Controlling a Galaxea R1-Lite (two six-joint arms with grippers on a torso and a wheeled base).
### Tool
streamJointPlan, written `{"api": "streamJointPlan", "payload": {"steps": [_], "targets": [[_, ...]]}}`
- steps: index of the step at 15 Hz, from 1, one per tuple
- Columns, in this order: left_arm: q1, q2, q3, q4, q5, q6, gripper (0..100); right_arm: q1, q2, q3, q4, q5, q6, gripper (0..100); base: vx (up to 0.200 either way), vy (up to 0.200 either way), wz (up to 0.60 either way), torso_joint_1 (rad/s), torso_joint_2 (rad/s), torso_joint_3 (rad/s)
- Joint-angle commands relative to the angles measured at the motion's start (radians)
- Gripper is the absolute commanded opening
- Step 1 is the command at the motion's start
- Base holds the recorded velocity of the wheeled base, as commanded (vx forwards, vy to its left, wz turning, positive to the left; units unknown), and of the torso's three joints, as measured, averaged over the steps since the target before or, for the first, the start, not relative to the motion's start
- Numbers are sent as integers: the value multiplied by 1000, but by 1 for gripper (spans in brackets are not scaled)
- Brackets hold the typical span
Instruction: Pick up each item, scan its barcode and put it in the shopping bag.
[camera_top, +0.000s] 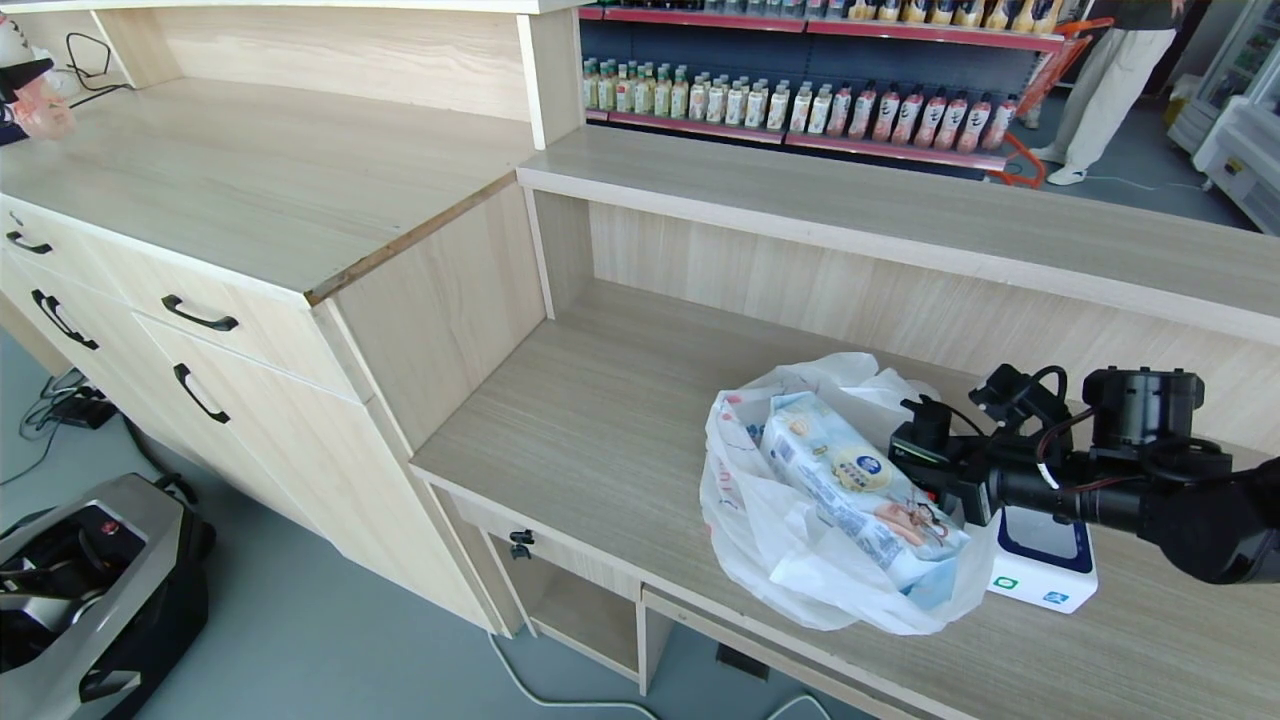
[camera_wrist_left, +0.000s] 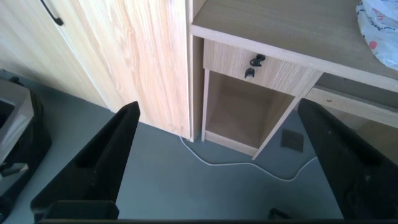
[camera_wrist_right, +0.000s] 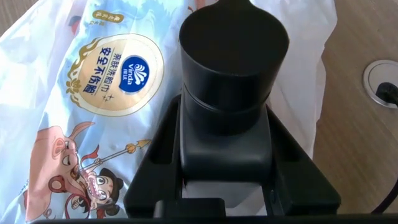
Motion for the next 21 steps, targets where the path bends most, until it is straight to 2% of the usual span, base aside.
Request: {"api": "streamJointPlan", "payload": {"steps": [1, 10, 11, 17, 21], "targets": [[0, 1, 0, 0, 0, 0, 100, 0, 4, 0, 0, 0, 0, 0, 0, 0, 0, 0, 0, 0], [0, 1, 0, 0, 0, 0, 100, -2, 7, -1, 0, 14, 1, 0, 0, 0, 0, 0, 0, 0], [0, 1, 0, 0, 0, 0, 100, 0, 8, -1, 0, 14, 1, 100, 0, 0, 0, 0, 0, 0], [0, 1, 0, 0, 0, 0, 100, 0, 1, -11, -32, 34, 3, 100, 0, 0, 0, 0, 0, 0], [0, 1, 0, 0, 0, 0, 100, 12, -36, -77, -77, 87, 6, 100, 0, 0, 0, 0, 0, 0]]}}
